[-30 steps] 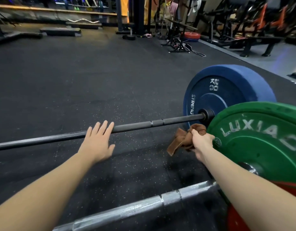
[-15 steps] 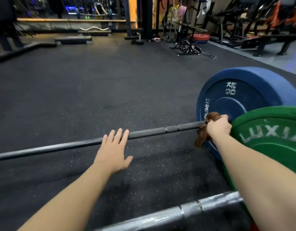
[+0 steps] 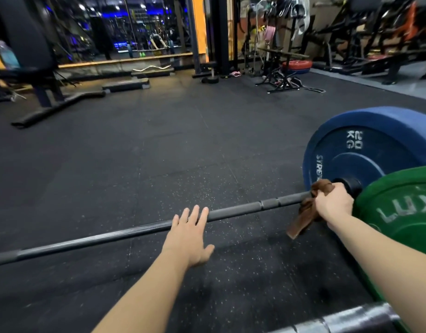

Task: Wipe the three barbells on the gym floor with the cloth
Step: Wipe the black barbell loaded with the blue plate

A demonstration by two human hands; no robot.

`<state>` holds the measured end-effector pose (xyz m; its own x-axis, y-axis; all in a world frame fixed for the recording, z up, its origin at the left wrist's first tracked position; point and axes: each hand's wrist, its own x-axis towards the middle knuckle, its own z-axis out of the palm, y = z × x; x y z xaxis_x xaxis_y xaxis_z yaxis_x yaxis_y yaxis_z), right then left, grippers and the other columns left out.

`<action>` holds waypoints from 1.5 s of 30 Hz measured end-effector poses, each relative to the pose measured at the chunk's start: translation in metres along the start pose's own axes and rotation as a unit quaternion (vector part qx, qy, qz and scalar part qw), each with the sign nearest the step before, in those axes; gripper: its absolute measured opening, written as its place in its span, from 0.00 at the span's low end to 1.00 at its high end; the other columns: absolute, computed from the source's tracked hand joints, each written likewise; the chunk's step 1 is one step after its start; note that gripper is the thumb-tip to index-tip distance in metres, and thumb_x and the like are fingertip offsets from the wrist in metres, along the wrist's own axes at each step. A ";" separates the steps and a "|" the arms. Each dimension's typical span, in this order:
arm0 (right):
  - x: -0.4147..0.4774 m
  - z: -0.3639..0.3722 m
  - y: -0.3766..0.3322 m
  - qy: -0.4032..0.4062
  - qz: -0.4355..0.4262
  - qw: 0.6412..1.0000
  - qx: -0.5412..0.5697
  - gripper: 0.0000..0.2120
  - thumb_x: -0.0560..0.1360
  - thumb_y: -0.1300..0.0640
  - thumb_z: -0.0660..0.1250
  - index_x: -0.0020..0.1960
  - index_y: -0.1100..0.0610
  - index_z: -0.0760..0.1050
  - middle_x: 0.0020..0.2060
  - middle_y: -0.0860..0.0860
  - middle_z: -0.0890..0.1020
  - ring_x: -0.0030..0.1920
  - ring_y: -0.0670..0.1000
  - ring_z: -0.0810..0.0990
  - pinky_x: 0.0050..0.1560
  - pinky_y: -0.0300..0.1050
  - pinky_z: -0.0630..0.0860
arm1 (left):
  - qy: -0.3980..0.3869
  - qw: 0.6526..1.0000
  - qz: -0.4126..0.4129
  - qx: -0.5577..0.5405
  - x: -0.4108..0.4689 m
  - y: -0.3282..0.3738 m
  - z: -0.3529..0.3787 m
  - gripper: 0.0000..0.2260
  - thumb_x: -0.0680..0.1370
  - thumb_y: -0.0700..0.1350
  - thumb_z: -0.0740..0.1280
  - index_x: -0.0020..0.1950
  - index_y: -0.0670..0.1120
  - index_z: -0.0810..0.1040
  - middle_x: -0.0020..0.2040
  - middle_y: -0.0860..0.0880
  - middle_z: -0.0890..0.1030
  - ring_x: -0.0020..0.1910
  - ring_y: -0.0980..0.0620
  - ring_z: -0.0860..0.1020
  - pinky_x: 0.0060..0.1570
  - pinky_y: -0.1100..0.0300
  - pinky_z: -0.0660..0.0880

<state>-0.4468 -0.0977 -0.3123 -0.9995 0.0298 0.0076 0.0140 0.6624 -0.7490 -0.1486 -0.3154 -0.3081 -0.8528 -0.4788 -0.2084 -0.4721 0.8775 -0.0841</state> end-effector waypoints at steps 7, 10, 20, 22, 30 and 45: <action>0.018 -0.015 0.002 0.028 0.030 0.999 -0.027 0.14 0.80 0.57 0.65 0.64 0.60 0.71 0.63 0.70 0.74 0.63 0.72 0.74 0.66 0.63 0.72 | -0.044 0.999 0.000 -0.008 0.005 -0.002 -0.011 0.43 0.82 0.63 0.60 0.83 0.49 0.35 0.84 0.46 0.40 0.83 0.42 0.43 0.81 0.43 0.46; 0.012 -0.011 0.005 0.031 0.020 0.999 -0.019 0.15 0.80 0.58 0.63 0.65 0.60 0.70 0.63 0.69 0.73 0.63 0.72 0.73 0.67 0.64 0.71 | -0.047 0.999 -0.002 -0.003 0.004 -0.002 -0.010 0.43 0.82 0.63 0.60 0.83 0.49 0.34 0.84 0.46 0.39 0.83 0.42 0.42 0.81 0.43 0.46; -0.032 0.005 -0.006 -0.014 -0.045 0.998 -0.030 0.13 0.81 0.57 0.62 0.65 0.57 0.69 0.61 0.66 0.73 0.62 0.69 0.74 0.65 0.61 0.72 | -0.040 0.999 -0.007 0.007 0.001 0.003 -0.012 0.44 0.81 0.63 0.61 0.83 0.48 0.34 0.84 0.46 0.40 0.83 0.42 0.44 0.80 0.44 0.47; -0.023 0.000 -0.005 -0.016 -0.049 0.998 -0.036 0.13 0.81 0.56 0.63 0.64 0.58 0.69 0.61 0.66 0.74 0.62 0.69 0.75 0.64 0.60 0.73 | -0.038 0.999 -0.007 0.007 0.001 0.003 -0.012 0.44 0.81 0.63 0.61 0.83 0.48 0.35 0.84 0.46 0.41 0.83 0.42 0.44 0.81 0.43 0.47; -0.018 0.006 -0.013 0.029 0.011 1.000 -0.005 0.15 0.82 0.56 0.62 0.67 0.59 0.67 0.65 0.68 0.72 0.66 0.70 0.71 0.67 0.62 0.68 | -0.033 0.999 0.002 -0.004 0.002 -0.002 -0.009 0.44 0.81 0.63 0.61 0.83 0.48 0.35 0.84 0.46 0.41 0.83 0.42 0.44 0.81 0.43 0.47; -0.057 0.038 -0.023 0.016 0.015 0.999 0.039 0.14 0.82 0.57 0.62 0.66 0.57 0.65 0.63 0.64 0.72 0.63 0.67 0.74 0.63 0.60 0.71 | -0.019 1.000 0.004 0.003 0.004 -0.003 -0.006 0.43 0.81 0.60 0.62 0.84 0.47 0.37 0.84 0.46 0.42 0.83 0.42 0.45 0.80 0.42 0.47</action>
<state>-0.3911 -0.1430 -0.3203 -0.9973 0.0736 0.0039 0.0412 0.6001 -0.7989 -0.1521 -0.3203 -0.3032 -0.8473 -0.4704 -0.2464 -0.4636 0.8816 -0.0889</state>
